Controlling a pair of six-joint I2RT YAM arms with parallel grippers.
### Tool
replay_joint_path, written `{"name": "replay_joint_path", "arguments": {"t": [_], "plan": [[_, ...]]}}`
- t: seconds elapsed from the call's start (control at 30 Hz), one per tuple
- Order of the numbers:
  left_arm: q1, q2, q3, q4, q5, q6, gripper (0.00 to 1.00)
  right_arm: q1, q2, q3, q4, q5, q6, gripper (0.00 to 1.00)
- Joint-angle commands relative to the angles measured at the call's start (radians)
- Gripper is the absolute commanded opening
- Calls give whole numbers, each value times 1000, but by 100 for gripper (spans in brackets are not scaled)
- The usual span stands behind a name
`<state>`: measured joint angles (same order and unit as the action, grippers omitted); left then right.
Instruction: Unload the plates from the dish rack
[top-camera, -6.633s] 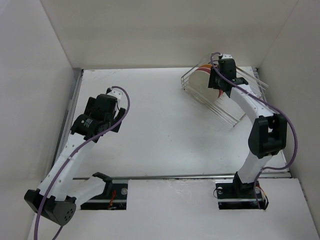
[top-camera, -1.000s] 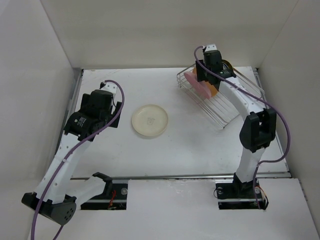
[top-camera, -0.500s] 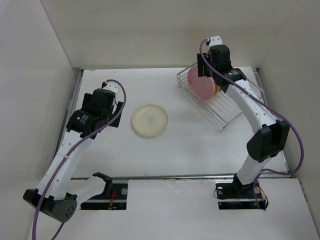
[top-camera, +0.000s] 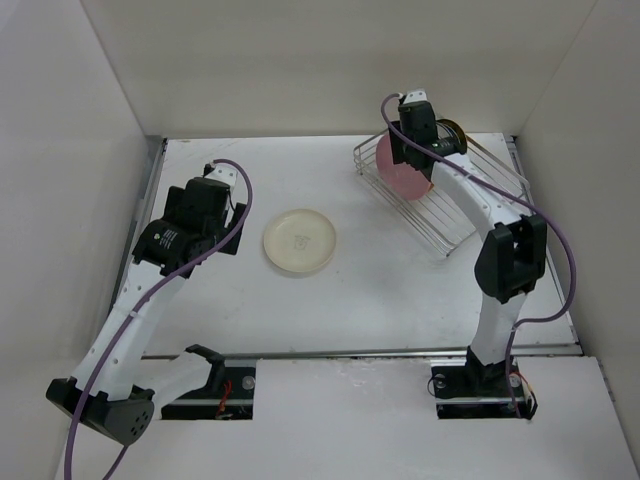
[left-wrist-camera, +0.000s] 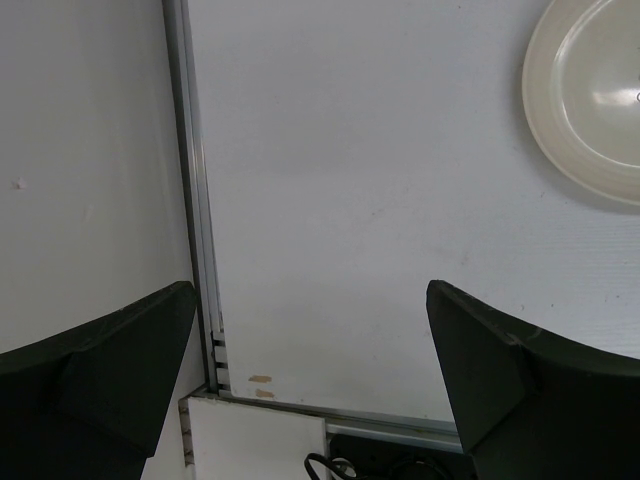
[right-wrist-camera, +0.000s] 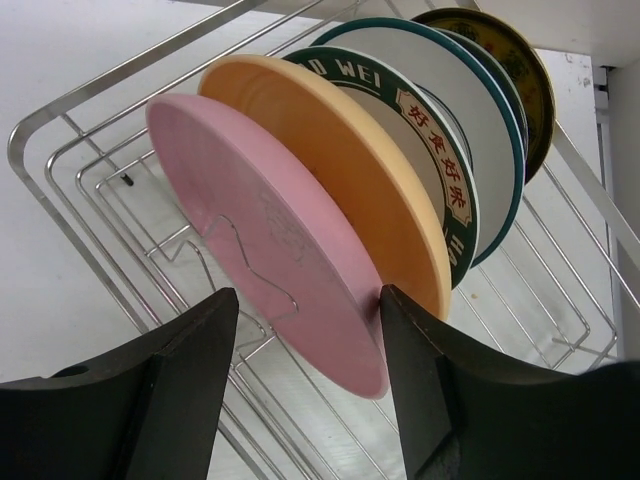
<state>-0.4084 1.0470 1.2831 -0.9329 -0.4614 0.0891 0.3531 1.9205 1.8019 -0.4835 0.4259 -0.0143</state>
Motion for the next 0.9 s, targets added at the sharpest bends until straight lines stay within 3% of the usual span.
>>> {"name": "replay_joint_path", "arguments": {"t": [0.0,0.13,0.47,0.73,0.87], "plan": [[2,-4,12,-7,-17,8,100,9,5,57,5,60,-1,64],[2,-4,12,-7,-17,8,100,9,5,34,17,60,-1,63],[2,-4,12,-7,-17,8,100,0,66,24,28,91,-1,44],[2,-4,12,-17,-26,8,100,0,23,13,46,158,10,1],[2,-13,12,-17,-26,8,100,0,-50,13,46,189,10,0]]}}
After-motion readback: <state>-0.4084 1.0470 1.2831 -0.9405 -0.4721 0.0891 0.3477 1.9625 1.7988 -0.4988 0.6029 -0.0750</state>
